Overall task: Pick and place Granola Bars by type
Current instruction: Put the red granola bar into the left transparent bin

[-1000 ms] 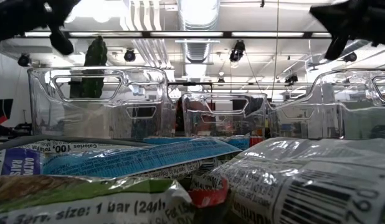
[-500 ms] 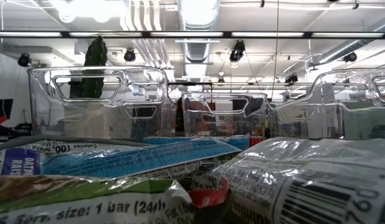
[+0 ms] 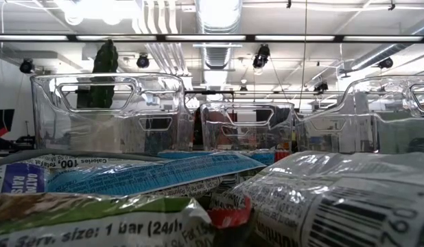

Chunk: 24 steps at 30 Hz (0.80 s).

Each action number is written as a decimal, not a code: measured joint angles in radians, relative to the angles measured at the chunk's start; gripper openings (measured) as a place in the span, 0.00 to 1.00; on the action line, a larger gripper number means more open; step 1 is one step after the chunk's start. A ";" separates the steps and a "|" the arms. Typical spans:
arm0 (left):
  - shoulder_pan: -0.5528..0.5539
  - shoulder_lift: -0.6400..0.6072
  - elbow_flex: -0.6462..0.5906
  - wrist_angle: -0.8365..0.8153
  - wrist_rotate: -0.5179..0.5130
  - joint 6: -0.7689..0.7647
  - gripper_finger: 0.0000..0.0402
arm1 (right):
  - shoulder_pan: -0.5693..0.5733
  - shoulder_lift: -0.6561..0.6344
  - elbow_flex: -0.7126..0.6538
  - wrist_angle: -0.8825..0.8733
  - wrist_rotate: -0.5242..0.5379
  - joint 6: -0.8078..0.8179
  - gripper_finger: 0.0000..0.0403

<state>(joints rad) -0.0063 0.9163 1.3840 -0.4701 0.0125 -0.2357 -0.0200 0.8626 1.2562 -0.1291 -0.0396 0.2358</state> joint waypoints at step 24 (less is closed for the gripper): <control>-0.060 0.205 0.297 -0.568 0.057 -0.057 0.00 | 0.036 0.431 0.466 -0.667 -0.153 -0.003 0.02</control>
<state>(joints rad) -0.0665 1.1209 1.6810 -1.0378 0.0696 -0.2931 0.0158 1.2940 1.7225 -0.7964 -0.1925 0.2330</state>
